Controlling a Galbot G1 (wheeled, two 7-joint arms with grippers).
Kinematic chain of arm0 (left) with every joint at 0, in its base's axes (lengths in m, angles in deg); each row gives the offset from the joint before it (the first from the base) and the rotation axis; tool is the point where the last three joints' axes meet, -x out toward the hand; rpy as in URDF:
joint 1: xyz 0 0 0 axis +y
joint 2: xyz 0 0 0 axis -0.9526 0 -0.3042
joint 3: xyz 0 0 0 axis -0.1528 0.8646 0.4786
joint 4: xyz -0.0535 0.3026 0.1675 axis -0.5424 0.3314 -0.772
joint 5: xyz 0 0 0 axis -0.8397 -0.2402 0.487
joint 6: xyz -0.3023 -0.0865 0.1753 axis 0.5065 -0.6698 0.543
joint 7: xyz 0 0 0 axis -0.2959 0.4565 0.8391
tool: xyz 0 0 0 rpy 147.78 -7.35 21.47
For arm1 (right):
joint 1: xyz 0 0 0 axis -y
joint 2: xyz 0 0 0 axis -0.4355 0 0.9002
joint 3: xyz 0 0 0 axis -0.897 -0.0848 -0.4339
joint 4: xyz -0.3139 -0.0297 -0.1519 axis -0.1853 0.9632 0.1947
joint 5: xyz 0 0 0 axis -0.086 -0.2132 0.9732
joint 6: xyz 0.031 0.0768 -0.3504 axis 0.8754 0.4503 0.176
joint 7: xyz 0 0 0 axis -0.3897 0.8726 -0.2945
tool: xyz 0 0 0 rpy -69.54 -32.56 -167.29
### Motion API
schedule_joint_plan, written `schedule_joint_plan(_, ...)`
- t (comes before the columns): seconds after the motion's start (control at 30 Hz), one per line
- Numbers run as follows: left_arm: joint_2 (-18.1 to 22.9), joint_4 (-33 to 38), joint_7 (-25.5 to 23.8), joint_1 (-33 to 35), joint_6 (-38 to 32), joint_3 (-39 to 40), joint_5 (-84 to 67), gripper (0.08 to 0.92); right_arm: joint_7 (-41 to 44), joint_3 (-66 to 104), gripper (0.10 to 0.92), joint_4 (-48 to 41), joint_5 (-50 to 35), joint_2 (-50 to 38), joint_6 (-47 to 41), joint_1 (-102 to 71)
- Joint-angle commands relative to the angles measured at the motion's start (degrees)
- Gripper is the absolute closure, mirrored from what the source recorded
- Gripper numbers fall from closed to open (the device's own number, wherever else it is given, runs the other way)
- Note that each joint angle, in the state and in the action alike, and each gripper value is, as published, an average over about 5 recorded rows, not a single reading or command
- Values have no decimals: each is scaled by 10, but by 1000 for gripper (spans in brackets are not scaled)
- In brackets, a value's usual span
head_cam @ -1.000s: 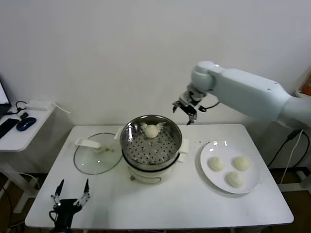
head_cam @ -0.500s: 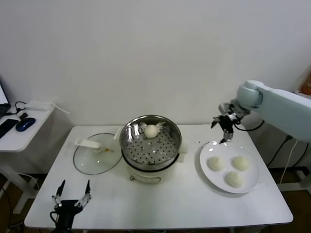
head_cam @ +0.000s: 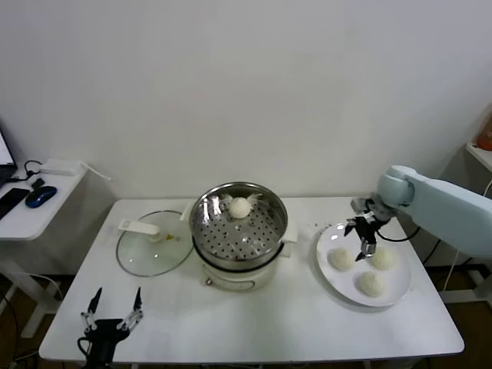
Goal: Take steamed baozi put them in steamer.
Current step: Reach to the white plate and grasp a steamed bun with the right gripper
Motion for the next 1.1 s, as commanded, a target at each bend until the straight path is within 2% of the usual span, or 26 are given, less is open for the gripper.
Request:
schedule_joint_plan(0.03,0,-3,0,0,1,0,0,177,-6,26,203,-45,17,27,-2,-45)
schedule_joint_plan(0.5,0,-13,0,-8,2,-1,0,177,-7,53,203,-97,47,57,10,-61)
schedule_joint_plan(1.1,0,-16,0,-11,3,-3,-2,177,-6,63,203,-105,57,71,11,-79)
